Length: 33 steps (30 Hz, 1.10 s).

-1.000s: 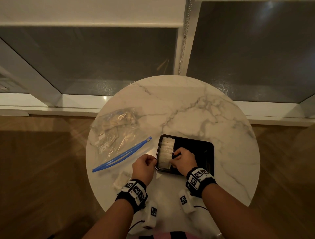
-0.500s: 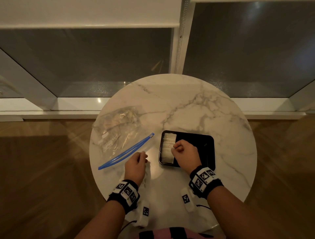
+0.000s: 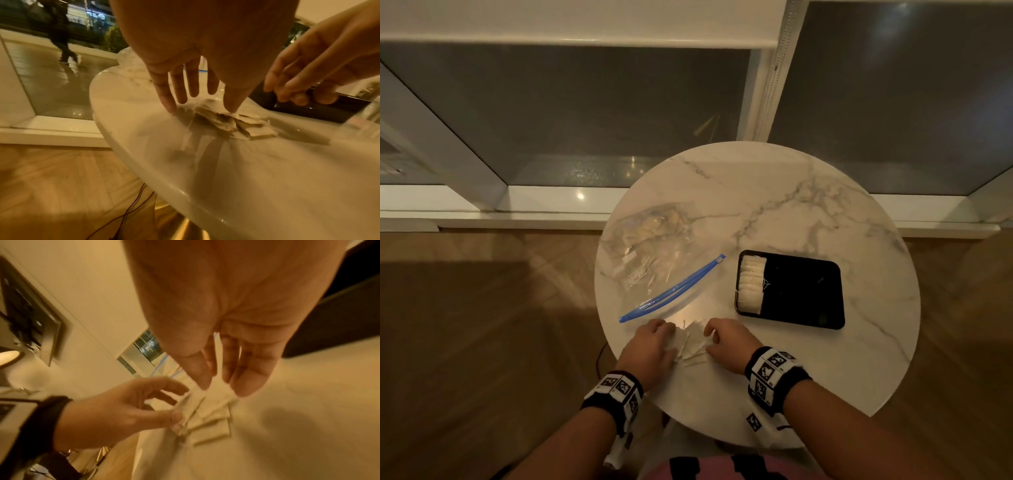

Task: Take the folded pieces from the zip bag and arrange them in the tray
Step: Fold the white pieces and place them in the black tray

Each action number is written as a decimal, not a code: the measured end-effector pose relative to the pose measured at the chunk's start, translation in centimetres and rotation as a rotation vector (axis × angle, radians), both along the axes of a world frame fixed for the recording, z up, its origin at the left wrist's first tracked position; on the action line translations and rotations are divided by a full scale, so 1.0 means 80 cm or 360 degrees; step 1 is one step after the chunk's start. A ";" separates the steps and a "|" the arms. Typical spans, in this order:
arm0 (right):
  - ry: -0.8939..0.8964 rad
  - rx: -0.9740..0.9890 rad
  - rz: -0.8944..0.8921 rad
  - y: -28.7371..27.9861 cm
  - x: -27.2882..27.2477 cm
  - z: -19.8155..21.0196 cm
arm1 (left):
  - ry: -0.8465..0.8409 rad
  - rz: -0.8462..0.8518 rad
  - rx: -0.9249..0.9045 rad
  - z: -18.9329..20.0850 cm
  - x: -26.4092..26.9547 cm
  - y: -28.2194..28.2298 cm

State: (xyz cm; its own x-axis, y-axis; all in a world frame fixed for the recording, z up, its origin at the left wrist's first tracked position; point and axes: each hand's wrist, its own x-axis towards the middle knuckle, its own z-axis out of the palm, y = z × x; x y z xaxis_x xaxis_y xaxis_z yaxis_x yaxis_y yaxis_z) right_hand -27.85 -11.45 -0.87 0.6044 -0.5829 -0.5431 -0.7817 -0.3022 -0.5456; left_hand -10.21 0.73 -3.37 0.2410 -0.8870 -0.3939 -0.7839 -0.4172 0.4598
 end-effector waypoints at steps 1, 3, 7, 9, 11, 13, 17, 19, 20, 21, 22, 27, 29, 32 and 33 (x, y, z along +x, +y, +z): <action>0.0046 -0.0030 -0.0087 0.005 0.003 -0.007 | -0.0018 -0.0058 0.0012 -0.001 -0.002 -0.002; 0.0163 -0.0040 -0.0269 0.012 0.011 -0.018 | -0.0063 -0.0121 0.0053 -0.003 -0.003 -0.003; 0.0310 0.0053 -0.0568 0.022 0.028 -0.035 | -0.0104 -0.0160 0.0046 -0.014 0.001 -0.001; 0.0330 0.0073 -0.0670 0.024 0.034 -0.043 | -0.0115 -0.0168 0.0026 -0.017 0.002 0.001; 0.0345 0.0100 -0.0724 0.027 0.040 -0.047 | -0.0115 -0.0170 0.0023 -0.018 0.004 0.003; 0.0328 0.0129 -0.0750 0.029 0.043 -0.049 | -0.0108 -0.0169 0.0039 -0.017 0.007 0.002; 0.0299 0.0151 -0.0800 0.029 0.040 -0.047 | -0.0027 -0.0103 -0.0015 -0.012 0.014 -0.006; 0.0265 0.0181 -0.0866 0.028 0.037 -0.049 | 0.0034 -0.0042 -0.0080 -0.008 0.016 -0.009; 0.0247 0.0196 -0.0890 0.028 0.037 -0.048 | 0.0075 0.0011 -0.0108 -0.004 0.017 -0.010; 0.0232 0.0211 -0.0907 0.028 0.036 -0.046 | 0.0125 0.0077 -0.0127 0.000 0.017 -0.010; 0.0215 0.0232 -0.0925 0.028 0.037 -0.045 | 0.0181 0.0146 -0.0153 0.003 0.018 -0.010; 0.0070 0.0367 -0.1051 0.024 0.031 -0.053 | 0.0570 0.0548 -0.0256 0.020 0.021 -0.009; -0.0012 0.0430 -0.1118 0.023 0.027 -0.053 | 0.0684 0.0671 -0.0285 0.025 0.025 -0.008; -0.0123 0.0454 -0.1219 0.025 0.021 -0.041 | 0.0712 0.0738 -0.0319 0.033 0.030 -0.006; -0.0161 0.0444 -0.1248 0.026 0.019 -0.037 | 0.0736 0.0776 -0.0325 0.035 0.031 -0.004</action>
State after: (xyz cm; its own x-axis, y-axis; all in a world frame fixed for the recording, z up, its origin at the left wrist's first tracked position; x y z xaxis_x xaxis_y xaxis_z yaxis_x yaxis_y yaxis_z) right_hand -26.36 -9.39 -3.84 0.1331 -0.7067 -0.6948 -0.6524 0.4653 -0.5983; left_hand -7.70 0.39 -0.57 0.4779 -0.7877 -0.3888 -0.2346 -0.5409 0.8077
